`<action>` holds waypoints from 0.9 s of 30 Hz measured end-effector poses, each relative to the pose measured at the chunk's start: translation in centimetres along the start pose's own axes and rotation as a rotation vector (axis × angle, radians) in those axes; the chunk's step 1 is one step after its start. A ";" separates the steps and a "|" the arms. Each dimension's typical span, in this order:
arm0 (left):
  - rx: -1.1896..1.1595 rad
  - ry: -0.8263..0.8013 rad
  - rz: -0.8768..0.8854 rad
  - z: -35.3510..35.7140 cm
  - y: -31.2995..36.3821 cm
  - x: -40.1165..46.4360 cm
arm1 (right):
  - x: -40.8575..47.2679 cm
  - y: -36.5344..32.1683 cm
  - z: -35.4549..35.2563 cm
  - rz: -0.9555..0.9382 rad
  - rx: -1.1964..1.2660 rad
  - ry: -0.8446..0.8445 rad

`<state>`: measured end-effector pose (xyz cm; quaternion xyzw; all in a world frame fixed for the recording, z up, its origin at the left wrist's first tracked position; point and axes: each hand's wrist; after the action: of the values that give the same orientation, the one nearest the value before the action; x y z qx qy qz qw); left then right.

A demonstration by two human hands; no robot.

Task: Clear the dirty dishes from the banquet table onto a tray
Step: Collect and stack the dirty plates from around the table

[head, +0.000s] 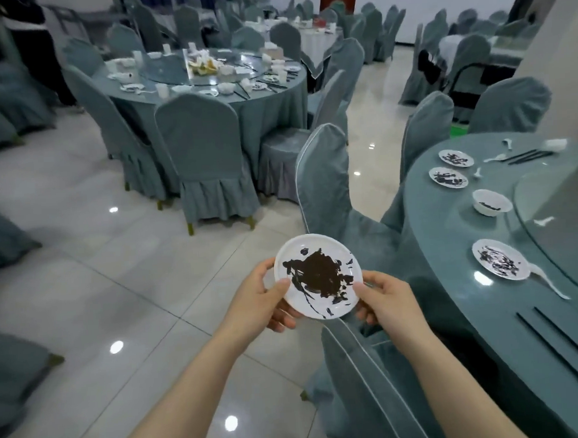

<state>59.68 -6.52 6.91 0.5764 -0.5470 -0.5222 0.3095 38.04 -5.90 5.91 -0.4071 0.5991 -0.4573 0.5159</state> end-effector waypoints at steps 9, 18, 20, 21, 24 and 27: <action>0.061 0.028 -0.013 -6.0 0.7 12.8 | 13.1 -1.7 4.7 0.027 0.101 0.020; 0.021 -0.042 0.063 -8.6 4.6 27.7 | 23.4 -2.9 2.0 0.120 0.242 0.197; -0.002 -0.084 0.086 -8.5 5.3 31.6 | 24.9 -2.4 0.9 0.141 0.248 0.268; -0.007 -0.114 0.101 -8.2 5.7 33.9 | 25.8 -2.0 0.2 0.150 0.248 0.321; -0.006 -0.209 0.119 -7.0 7.2 40.1 | 27.6 -1.2 -1.6 0.182 0.246 0.471; 0.035 -0.339 0.143 -5.4 9.2 45.5 | 28.6 -0.5 -2.9 0.221 0.286 0.642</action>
<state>55.39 -53.02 4.86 0.4450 -0.6399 -0.5791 0.2390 31.23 -33.10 -0.51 -0.0994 0.7009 -0.5825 0.3995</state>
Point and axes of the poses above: each hand's wrist, its own x-axis towards the middle knuckle, its own z-axis out of the palm, y = z × x, and after that the axes turned 9 degrees about x, right-handed
